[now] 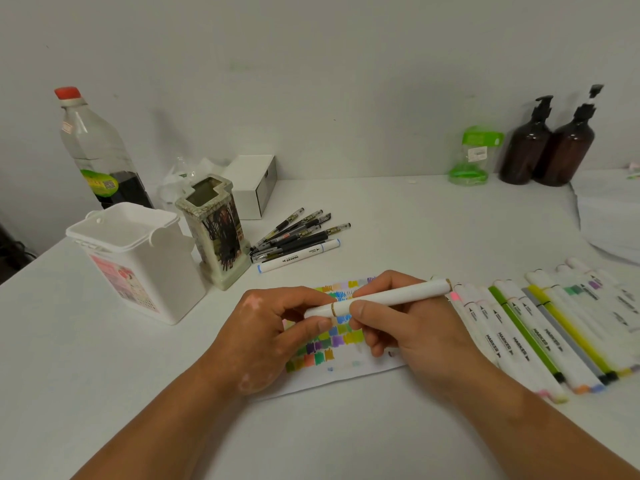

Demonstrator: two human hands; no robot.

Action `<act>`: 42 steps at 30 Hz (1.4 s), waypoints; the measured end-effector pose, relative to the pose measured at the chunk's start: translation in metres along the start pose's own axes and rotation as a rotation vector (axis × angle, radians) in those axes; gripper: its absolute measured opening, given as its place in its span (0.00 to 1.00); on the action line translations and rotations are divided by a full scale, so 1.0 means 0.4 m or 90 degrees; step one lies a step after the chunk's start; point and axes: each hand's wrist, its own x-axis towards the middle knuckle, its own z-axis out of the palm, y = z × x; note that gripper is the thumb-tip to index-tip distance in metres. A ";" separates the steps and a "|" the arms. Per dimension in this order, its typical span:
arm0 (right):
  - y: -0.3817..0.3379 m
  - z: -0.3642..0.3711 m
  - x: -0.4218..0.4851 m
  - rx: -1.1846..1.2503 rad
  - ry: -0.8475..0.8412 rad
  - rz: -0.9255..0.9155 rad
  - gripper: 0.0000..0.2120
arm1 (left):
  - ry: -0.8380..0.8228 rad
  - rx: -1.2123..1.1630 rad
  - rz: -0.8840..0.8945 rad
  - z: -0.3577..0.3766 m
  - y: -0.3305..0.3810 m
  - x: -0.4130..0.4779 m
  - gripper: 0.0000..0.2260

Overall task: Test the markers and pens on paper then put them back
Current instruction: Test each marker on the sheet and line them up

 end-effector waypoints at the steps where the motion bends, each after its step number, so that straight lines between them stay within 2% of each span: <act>1: -0.002 0.001 -0.001 0.007 -0.003 0.001 0.01 | 0.004 0.002 0.009 0.000 0.002 0.000 0.10; 6: -0.008 0.000 -0.003 0.002 -0.004 0.016 0.06 | 0.013 0.017 0.023 -0.003 0.006 -0.002 0.10; 11: -0.012 -0.002 -0.003 -0.022 -0.029 0.016 0.02 | 0.008 0.018 -0.017 -0.005 -0.018 0.004 0.10; 12: -0.015 -0.010 -0.003 -0.025 -0.033 0.013 0.03 | 0.013 0.019 -0.031 -0.006 -0.026 0.006 0.10; 15: -0.028 -0.034 -0.002 0.004 -0.080 0.037 0.18 | 0.037 0.029 -0.064 -0.010 -0.047 0.011 0.12; 18: -0.036 -0.043 -0.007 0.059 -0.138 0.089 0.26 | 0.059 0.061 -0.042 -0.013 -0.054 0.012 0.12; 20: -0.037 -0.036 -0.010 -0.032 -0.128 0.117 0.21 | 0.052 0.064 -0.023 -0.008 -0.049 0.013 0.11; 22: -0.029 -0.022 -0.008 -0.193 -0.097 0.102 0.13 | 0.032 0.065 0.006 0.003 -0.044 0.010 0.12; 24: -0.019 -0.004 -0.005 -0.296 -0.064 0.074 0.10 | 0.019 0.078 0.024 0.015 -0.041 0.008 0.14; 27: -0.006 0.010 -0.002 -0.442 -0.024 0.050 0.07 | 0.031 0.084 -0.037 0.015 -0.053 0.012 0.19; 30: -0.014 -0.017 0.001 -0.546 0.058 0.035 0.06 | 0.022 0.159 -0.095 0.009 -0.075 0.016 0.17; 34: -0.014 -0.072 0.010 -0.675 0.154 0.064 0.06 | -0.003 0.259 -0.093 0.015 -0.084 0.017 0.17; 38: 0.006 -0.086 0.017 -0.775 0.171 0.087 0.10 | -0.016 0.280 -0.106 0.006 -0.091 0.019 0.17; 42: 0.019 -0.096 0.022 -0.801 0.195 0.102 0.11 | -0.024 0.280 -0.116 -0.006 -0.094 0.018 0.16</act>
